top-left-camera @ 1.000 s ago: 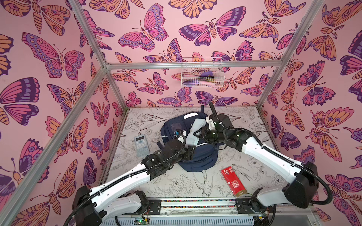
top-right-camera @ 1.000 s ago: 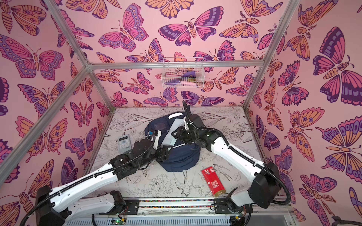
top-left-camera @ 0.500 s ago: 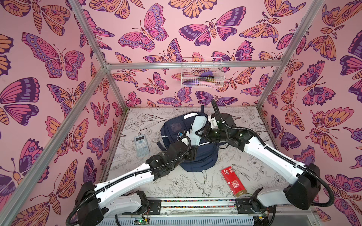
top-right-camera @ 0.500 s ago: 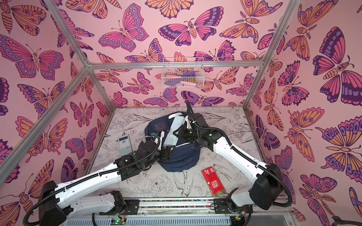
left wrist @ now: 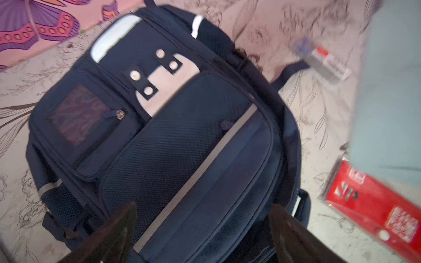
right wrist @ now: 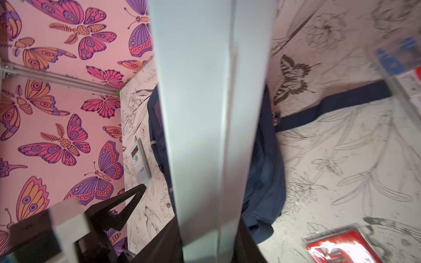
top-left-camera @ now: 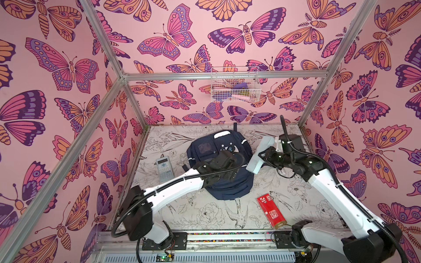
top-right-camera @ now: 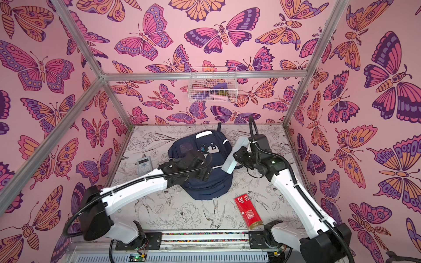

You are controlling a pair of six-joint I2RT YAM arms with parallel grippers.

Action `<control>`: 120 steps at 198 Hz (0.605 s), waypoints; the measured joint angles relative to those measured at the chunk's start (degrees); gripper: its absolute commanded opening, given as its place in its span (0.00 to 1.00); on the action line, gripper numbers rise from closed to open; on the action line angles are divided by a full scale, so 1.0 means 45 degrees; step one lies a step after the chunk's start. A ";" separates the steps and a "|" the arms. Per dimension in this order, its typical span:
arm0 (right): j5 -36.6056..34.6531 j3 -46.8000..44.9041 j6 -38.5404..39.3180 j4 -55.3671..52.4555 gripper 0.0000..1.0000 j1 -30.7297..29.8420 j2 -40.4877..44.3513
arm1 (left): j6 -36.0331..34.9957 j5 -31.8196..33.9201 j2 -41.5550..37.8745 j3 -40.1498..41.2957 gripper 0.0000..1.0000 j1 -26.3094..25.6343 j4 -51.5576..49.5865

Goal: Pack books, pencil case, and school supplies into a backpack
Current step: Open the student bag at the center of the table.

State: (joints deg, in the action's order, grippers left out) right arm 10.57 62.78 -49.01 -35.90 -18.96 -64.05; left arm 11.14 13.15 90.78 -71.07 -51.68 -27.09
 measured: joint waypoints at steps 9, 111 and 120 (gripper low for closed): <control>0.0010 -0.0325 0.0005 -0.0175 0.00 0.0335 0.0335 | -0.0364 -0.0369 0.0510 -0.0180 0.90 0.0005 -0.0306; 0.0631 -0.1685 0.0000 -0.0753 0.00 0.0792 0.1171 | -0.1749 -0.1749 0.3225 -0.1501 0.52 0.0058 -0.1263; 0.0675 -0.1685 0.0005 -0.0748 0.00 0.0792 0.1209 | -0.1792 -0.1530 0.3337 -0.1520 0.48 0.0063 -0.1273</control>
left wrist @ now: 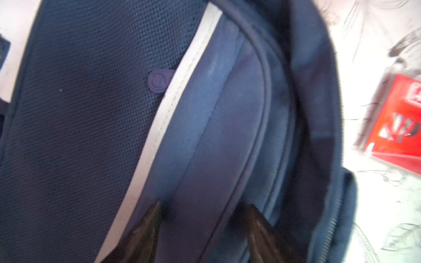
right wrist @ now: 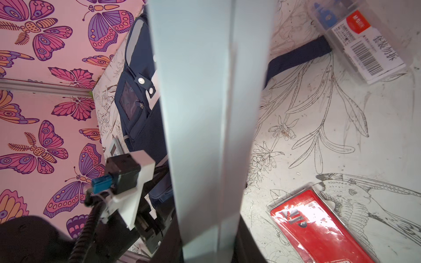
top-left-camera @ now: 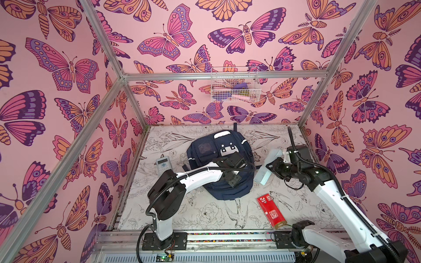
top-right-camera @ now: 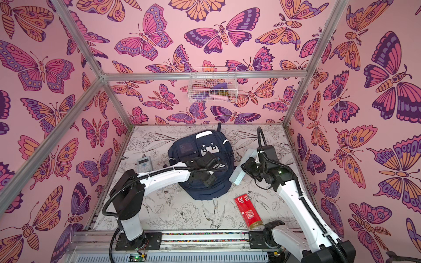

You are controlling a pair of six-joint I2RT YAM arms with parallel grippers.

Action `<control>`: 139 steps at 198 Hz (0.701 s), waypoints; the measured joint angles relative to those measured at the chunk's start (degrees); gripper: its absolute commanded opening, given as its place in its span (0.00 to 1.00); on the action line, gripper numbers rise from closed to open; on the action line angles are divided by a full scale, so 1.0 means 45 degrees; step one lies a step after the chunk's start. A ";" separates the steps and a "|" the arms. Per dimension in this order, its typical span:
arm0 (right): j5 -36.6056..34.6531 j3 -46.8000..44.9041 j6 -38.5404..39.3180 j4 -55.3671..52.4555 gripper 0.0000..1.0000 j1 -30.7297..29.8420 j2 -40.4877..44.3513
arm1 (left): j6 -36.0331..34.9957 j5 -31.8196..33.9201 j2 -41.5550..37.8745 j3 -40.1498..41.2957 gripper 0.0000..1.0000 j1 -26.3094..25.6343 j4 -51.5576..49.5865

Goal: Pack books, pencil case, and school supplies into a backpack
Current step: Open the student bag at the center of the table.

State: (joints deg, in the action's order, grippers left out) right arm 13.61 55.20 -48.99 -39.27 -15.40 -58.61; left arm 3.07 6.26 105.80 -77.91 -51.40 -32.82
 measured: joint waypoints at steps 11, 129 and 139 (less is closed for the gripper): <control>0.0049 0.0000 -0.0005 -0.0005 0.00 0.0000 0.0039 | 0.0102 0.0267 0.0044 -0.0024 0.41 0.0005 0.0000; 0.1302 -0.1073 -0.0112 0.1030 0.00 -0.0019 0.0855 | -0.0058 0.0403 -0.2939 0.0918 0.00 0.1064 0.1428; 0.1511 -0.1311 -0.0209 0.1321 0.00 -0.0107 0.0860 | -0.0049 -0.0126 -0.3619 0.1044 0.00 0.1452 0.1700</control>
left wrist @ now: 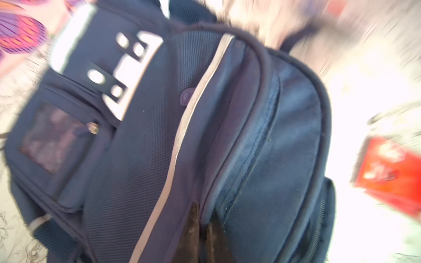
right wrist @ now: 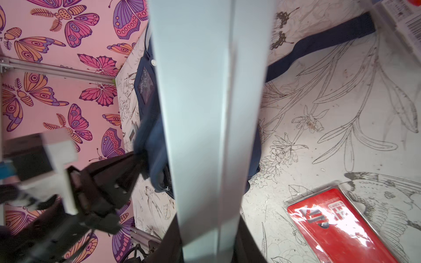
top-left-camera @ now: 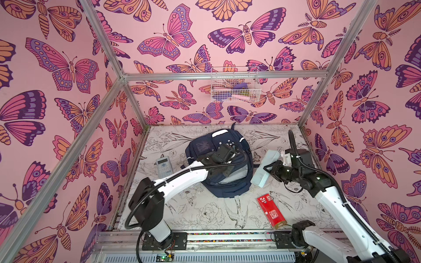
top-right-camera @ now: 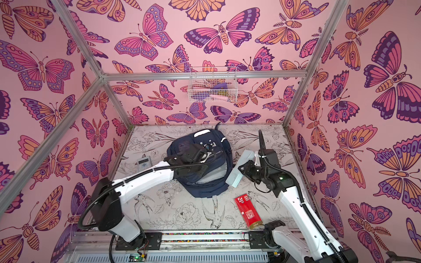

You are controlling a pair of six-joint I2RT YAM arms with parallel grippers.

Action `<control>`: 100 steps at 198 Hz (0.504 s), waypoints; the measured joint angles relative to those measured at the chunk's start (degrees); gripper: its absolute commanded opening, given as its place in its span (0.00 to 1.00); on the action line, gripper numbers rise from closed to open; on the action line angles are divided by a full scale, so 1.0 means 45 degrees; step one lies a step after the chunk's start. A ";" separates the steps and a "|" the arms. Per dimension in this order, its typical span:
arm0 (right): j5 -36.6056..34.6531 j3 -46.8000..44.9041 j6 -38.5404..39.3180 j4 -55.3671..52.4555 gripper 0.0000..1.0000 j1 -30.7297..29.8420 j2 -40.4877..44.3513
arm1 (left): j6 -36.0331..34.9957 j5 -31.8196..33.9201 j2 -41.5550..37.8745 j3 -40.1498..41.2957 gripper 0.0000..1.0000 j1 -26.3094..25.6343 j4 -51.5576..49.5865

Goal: Pack books, pencil case, and school supplies into a backpack
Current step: Open the student bag at the center of the table, then place the glasses case in the student bag.

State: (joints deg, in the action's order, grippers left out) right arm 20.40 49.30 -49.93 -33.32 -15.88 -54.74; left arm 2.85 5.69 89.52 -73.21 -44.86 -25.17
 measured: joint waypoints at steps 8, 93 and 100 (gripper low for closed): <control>0.0155 -0.0214 -0.0151 0.0359 0.00 -0.0131 0.0000 | 0.0024 -0.0393 -0.0393 0.0073 0.00 0.0291 0.0170; 0.0942 -0.1273 -0.1744 0.6169 0.00 -0.2589 -0.3215 | 0.1166 -0.4056 -0.1957 0.2613 0.00 0.1889 0.2671; 0.1064 -0.1273 -0.1914 0.6785 0.00 -0.2594 -0.3793 | 0.1375 -0.4289 -0.2123 0.2841 0.00 0.2059 0.2948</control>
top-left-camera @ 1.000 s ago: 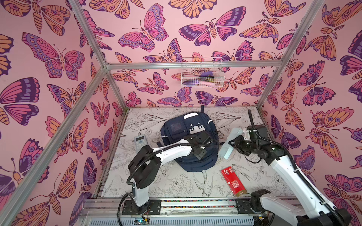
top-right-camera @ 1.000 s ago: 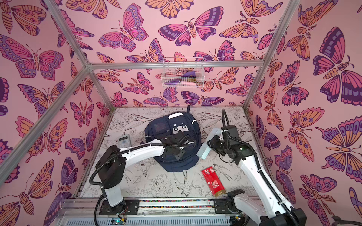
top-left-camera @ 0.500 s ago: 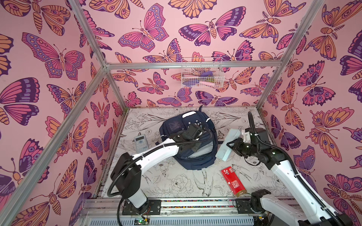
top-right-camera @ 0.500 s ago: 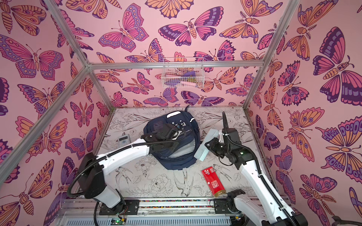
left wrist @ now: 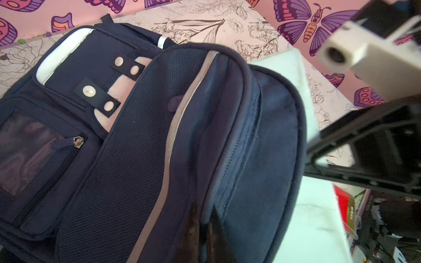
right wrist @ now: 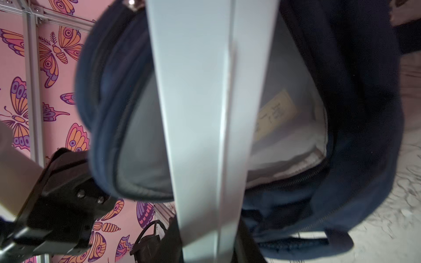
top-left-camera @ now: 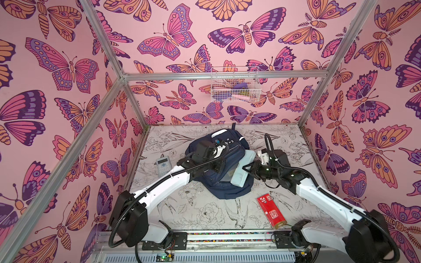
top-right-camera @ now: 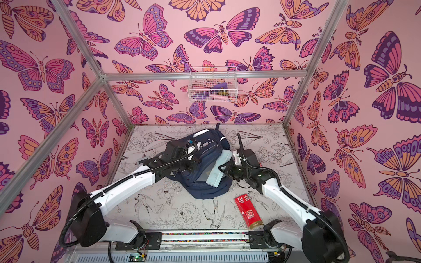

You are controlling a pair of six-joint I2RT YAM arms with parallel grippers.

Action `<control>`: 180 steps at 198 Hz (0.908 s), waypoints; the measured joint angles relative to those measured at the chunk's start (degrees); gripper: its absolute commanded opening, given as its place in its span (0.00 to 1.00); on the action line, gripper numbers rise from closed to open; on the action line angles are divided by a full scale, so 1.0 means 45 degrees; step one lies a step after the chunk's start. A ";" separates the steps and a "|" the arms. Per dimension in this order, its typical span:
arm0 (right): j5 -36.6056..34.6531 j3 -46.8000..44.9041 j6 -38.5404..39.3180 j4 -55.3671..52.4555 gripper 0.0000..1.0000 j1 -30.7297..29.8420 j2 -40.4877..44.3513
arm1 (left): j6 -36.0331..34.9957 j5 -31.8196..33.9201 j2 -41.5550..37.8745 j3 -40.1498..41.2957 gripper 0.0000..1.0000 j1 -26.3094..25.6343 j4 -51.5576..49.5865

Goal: Pack books, pencil case, and school supplies into a backpack
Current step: Place the glasses case in the student bag.

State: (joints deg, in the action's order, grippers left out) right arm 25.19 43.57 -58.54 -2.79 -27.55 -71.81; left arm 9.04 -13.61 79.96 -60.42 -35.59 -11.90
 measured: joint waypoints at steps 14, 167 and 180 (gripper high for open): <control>0.0189 0.0000 -0.0350 0.1287 0.00 -0.0063 -0.1200 | 0.0437 -0.0427 -0.0277 0.0379 0.00 0.0291 0.0486; -0.0690 0.2817 -0.2259 0.5285 0.61 -0.1627 -0.7723 | 0.2589 -0.1977 -0.0554 0.1676 0.00 0.1234 0.2448; -0.1015 0.2730 -0.2021 0.4682 0.65 -0.1608 -0.7329 | 0.2676 -0.1783 -0.0724 0.1807 0.00 0.1287 0.2448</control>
State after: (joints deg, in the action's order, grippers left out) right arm 20.62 55.86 -67.64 18.28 -34.79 -104.79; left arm 21.08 -21.63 76.71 -52.29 -29.80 -0.89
